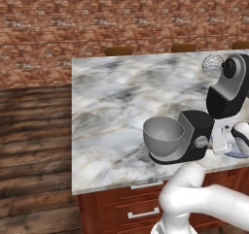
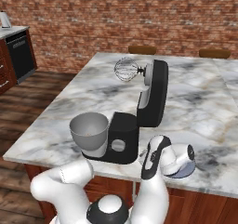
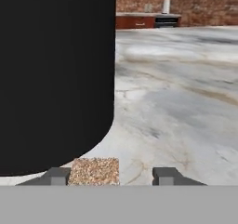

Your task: Add butter and sugar cubes to the stand mixer bowl and then turn on the stand mixer to begin making frosting.

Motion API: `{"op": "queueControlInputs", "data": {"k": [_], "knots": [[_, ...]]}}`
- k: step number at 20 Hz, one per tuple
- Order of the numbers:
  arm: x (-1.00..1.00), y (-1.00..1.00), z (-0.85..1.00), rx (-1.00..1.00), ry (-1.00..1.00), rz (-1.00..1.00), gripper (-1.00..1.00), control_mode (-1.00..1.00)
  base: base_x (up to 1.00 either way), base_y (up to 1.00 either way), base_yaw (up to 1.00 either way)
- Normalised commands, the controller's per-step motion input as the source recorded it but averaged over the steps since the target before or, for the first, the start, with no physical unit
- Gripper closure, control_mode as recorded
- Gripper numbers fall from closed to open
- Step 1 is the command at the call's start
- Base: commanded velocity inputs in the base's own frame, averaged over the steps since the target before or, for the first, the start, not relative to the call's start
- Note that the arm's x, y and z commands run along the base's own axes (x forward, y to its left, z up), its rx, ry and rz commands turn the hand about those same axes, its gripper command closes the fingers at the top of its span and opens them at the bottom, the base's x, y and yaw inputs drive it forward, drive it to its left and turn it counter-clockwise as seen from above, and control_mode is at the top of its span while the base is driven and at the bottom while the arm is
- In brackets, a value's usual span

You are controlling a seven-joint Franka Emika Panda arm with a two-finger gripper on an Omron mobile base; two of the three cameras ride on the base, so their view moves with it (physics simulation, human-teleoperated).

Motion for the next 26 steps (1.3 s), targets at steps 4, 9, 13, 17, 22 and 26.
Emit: {"op": "queueControlInputs", "data": {"k": [4,9,13,17,22,26], "knots": [[-0.55,-0.25,-0.19,0.00,-0.23,-0.14,1.00,-1.00,0.00,0.00,0.00],[-0.30,0.01,0.62,-0.02,-0.35,-0.02,1.00,-1.00,0.00,0.00,0.00],[-0.57,0.09,1.00,-0.29,-0.13,-0.07,1.00,-1.00,0.00,0.00,0.00],[-0.72,-0.09,0.72,-0.52,0.20,-0.15,1.00,-1.00,0.00,0.00,0.00],[-0.89,-0.32,0.78,-0.36,0.21,-0.07,1.00,-1.00,0.00,0.00,0.00],[-0.94,0.39,0.87,-0.22,0.13,0.06,1.00,-1.00,0.00,0.00,0.00]]}}
